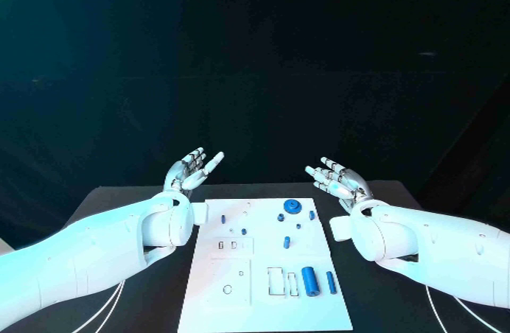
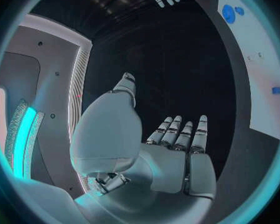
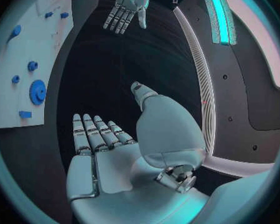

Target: Assemble the parts on the task board

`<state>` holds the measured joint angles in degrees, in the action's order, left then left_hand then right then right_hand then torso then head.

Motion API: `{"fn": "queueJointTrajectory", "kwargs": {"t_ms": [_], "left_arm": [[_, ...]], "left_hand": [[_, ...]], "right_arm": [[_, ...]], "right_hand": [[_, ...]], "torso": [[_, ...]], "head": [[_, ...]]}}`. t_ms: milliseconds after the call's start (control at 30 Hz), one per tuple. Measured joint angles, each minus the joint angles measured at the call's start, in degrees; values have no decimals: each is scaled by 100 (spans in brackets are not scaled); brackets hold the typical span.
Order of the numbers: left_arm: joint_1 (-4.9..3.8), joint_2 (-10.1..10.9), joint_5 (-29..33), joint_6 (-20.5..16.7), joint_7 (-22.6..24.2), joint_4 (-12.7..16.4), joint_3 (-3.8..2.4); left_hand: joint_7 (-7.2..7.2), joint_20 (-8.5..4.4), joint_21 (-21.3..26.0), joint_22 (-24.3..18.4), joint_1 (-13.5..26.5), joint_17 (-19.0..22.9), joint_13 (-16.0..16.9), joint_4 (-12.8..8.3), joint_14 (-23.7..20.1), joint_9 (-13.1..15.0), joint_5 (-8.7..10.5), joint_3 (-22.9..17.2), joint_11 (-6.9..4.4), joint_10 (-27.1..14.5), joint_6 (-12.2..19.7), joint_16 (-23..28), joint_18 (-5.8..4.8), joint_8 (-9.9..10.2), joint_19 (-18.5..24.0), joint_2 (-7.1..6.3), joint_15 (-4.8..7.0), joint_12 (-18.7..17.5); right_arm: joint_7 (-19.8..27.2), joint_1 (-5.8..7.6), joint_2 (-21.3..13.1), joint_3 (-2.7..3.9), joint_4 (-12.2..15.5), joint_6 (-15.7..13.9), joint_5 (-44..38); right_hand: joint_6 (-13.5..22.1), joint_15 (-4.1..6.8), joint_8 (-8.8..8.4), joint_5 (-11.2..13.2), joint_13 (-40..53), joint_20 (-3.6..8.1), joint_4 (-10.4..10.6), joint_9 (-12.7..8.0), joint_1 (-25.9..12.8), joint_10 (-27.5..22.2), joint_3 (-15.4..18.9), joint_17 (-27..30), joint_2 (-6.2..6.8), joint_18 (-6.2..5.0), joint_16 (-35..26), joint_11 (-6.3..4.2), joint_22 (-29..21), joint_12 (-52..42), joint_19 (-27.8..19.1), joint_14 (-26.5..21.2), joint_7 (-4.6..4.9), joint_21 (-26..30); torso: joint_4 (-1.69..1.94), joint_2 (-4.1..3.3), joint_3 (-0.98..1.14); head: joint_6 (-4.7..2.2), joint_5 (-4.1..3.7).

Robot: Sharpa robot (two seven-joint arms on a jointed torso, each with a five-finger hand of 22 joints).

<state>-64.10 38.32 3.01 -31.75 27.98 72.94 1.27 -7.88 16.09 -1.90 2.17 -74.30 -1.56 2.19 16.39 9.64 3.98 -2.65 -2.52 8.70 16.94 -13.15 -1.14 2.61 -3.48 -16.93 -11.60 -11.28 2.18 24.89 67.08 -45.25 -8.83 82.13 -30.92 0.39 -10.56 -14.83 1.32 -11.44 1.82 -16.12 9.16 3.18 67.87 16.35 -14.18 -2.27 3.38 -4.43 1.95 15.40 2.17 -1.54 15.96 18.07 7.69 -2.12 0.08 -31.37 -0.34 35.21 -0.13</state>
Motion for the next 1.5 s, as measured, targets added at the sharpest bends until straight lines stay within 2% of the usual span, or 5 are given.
{"fn": "queueJointTrajectory", "kwargs": {"t_ms": [400,667,833,1233,1500], "left_arm": [[-61,245,157,720,-46,57,14],[-92,506,188,835,-27,420,0],[-147,712,173,876,-20,668,-10],[-243,1261,109,930,-39,1638,-121],[-272,1597,24,991,-85,2308,-181]], "left_hand": [[-30,63,-49,28,-318,-71,60,76,329,110,-21,-115,132,460,-429,-104,88,-166,-149,188,-158,172],[-138,46,-595,286,-518,-484,201,29,2546,466,-21,-351,489,2424,-1867,-771,445,-708,-2074,559,-154,749],[-305,30,-978,400,-635,-751,170,5,3667,688,-21,-375,368,3200,-2888,-1200,668,-1078,-2902,661,63,844],[-348,-196,-1447,570,-783,-1137,172,-3,4279,705,-21,-333,225,3603,-3090,-1594,758,-1165,-3677,626,267,763],[-348,-307,-1852,751,-838,-1475,172,-4,4402,688,-21,-270,239,3616,-3090,-2092,757,-1165,-4015,570,349,647]], "right_arm": [[-282,309,17,-204,-509,884,-584],[-359,519,50,-185,-708,744,-2061],[-517,683,104,-161,-837,726,-3246],[-1348,1001,199,-137,-853,991,-5883],[-2024,1133,187,-134,-563,1344,-7462]], "right_hand": [[-830,72,246,-53,80,-49,-387,188,668,1016,-256,-159,51,-103,253,-17,110,-140,706,1147,57,-251],[-2559,378,748,-88,153,3,-923,533,983,2891,-699,-383,224,-403,689,-253,305,-328,2221,2837,214,-801],[-3395,613,948,-88,165,161,-1181,640,1037,3775,-1071,-517,346,-445,934,-429,424,-328,2991,3729,351,-1156],[-4323,1197,1042,-88,185,769,-1486,738,939,4892,-1120,-1360,577,-532,1959,-802,1306,-259,4267,5739,364,-2745],[-4690,1436,952,-112,208,1061,-1367,945,560,5339,-1525,-5144,956,-420,6174,-1008,3908,-222,5406,6566,181,-5499]], "torso": [[4,-45,-3],[51,-181,15],[89,-278,25],[208,-589,7],[322,-764,-22]], "head": [[99,-19],[156,-78],[152,-119],[100,-261],[99,-352]]}}
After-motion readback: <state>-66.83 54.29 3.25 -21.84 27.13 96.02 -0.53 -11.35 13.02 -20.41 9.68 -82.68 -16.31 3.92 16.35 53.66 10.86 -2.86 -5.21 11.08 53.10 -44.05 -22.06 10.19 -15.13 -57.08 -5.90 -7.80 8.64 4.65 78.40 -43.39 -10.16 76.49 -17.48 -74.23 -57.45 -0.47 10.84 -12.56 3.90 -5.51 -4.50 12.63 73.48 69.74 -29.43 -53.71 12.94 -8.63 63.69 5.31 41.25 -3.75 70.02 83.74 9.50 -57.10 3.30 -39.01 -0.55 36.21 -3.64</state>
